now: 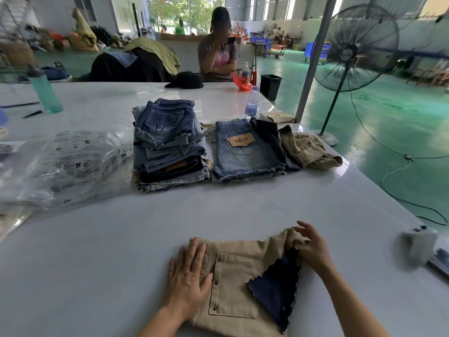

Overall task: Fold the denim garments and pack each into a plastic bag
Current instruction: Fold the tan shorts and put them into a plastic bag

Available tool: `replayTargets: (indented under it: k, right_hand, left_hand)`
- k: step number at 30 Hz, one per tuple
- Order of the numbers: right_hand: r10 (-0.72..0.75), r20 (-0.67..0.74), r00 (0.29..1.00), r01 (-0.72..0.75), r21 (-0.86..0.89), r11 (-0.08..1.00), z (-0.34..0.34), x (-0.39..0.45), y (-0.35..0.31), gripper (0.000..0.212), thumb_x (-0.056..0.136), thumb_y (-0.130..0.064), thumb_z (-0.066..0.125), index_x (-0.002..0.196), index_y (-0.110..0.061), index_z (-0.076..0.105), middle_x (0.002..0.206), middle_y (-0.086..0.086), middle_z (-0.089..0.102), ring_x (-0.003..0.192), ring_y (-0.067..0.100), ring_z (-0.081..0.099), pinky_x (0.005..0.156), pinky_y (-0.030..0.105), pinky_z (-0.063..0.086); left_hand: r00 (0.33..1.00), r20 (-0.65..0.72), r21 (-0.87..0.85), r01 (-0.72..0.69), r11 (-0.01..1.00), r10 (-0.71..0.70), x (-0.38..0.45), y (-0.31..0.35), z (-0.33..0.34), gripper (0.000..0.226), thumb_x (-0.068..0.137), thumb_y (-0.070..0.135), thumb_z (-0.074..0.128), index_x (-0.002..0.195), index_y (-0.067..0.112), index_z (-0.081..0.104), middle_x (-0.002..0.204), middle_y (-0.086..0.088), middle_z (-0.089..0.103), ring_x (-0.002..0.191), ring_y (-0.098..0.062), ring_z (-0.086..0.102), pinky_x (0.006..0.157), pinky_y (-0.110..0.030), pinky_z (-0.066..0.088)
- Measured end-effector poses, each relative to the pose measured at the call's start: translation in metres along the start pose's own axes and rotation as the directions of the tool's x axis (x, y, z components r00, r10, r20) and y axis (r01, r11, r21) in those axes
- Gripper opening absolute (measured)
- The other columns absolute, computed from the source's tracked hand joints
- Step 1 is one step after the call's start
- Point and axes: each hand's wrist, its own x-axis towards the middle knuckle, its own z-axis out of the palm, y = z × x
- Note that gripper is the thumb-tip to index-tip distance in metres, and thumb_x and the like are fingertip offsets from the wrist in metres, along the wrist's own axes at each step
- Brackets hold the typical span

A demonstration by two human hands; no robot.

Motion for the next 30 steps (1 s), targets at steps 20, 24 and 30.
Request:
replayTargets:
  k: [20,24,30]
  right_hand:
    - [0.126,-0.024,0.992,-0.123,0.104,0.987,-0.006,0.022,-0.013,0.025,0.080,0.014,0.056,0.077,-0.007,0.071,0.078,0.021,0.070,0.071,0.027,0.064,0.062,0.034,0.047]
    - [0.078,-0.603,0.794,-0.178,-0.108,0.978,0.003,0.017,-0.033,0.027,0.095,-0.013,0.050,0.118,-0.006,0.064,0.119,0.019,0.064,0.109,0.037,0.058,0.090,0.039,0.044]
    - [-0.208,0.472,0.856,0.511,-0.716,0.475,0.055,-0.023,-0.033,0.059,0.092,-0.065,0.003,0.148,-0.047,0.010,0.155,-0.022,-0.004,0.143,0.008,-0.018,0.108,0.053,-0.024]
  left_hand:
    - [1.000,-0.013,-0.062,-0.002,0.998,0.001,0.005,-0.009,0.012,0.072,0.078,0.049,0.036,0.136,0.009,0.050,0.144,-0.013,0.041,0.122,-0.040,0.050,0.093,-0.054,0.042]
    - [1.000,-0.018,-0.055,-0.004,0.998,0.003,0.007,-0.009,0.012,0.070,0.076,0.048,0.039,0.131,0.010,0.056,0.140,-0.013,0.048,0.115,-0.039,0.057,0.088,-0.052,0.046]
    - [1.000,-0.006,-0.109,0.021,0.994,-0.022,0.010,-0.018,0.032,0.086,0.073,0.064,0.006,0.143,0.018,-0.013,0.153,-0.001,-0.022,0.144,-0.027,-0.011,0.112,-0.038,-0.009]
